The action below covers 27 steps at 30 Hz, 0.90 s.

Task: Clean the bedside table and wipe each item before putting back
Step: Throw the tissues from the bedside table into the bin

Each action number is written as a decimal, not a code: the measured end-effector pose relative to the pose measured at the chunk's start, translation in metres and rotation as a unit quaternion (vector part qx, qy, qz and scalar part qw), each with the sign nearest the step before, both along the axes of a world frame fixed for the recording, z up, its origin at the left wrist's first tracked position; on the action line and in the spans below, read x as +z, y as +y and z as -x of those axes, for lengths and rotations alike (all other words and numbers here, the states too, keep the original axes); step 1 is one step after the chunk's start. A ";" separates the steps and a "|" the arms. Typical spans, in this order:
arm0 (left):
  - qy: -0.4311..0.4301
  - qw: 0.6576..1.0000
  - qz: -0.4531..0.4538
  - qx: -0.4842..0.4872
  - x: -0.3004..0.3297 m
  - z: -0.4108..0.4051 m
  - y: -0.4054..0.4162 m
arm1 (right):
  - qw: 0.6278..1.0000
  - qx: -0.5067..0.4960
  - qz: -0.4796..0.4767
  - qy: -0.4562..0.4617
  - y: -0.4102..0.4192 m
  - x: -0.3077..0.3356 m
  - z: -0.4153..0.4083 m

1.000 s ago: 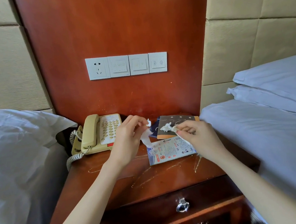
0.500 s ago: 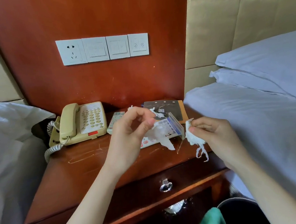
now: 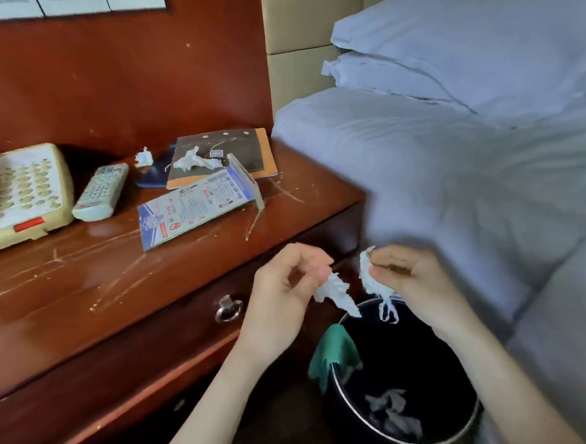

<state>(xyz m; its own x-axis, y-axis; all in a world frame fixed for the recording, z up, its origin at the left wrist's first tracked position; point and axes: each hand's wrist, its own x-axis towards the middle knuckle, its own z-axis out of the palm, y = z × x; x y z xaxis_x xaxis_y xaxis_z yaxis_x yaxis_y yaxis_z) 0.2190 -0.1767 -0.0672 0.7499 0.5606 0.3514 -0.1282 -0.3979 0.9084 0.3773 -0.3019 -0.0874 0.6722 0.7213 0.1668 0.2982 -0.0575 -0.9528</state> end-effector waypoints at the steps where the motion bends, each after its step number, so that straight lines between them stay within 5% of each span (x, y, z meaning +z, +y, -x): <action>1: 0.020 1.000 -0.001 -0.010 -0.012 -0.008 -0.005 | 1.000 -0.007 0.024 -0.007 -0.007 -0.009 -0.001; 15: 0.259 0.952 -0.072 -0.145 -0.110 -0.054 -0.025 | 0.971 -0.136 0.198 -0.020 -0.062 -0.096 -0.010; 20: 0.253 0.948 -0.177 -0.081 -0.077 -0.036 -0.020 | 0.963 -0.158 0.215 -0.044 -0.061 -0.092 -0.005; 23: 0.244 0.909 -0.336 0.020 -0.042 -0.015 -0.019 | 0.969 -0.171 0.173 -0.050 -0.052 -0.075 0.001; 27: 0.170 0.899 -0.397 0.076 0.011 0.008 -0.012 | 0.977 -0.162 0.104 -0.091 -0.027 -0.037 0.010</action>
<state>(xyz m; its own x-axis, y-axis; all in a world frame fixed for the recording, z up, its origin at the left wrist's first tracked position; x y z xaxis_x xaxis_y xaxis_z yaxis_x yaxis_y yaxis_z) 0.2105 -0.1892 -0.0563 0.8254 0.3404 0.4505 0.2148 -0.9271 0.3071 0.3673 -0.3293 -0.1242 0.8441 0.5058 0.1780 0.3956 -0.3633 -0.8435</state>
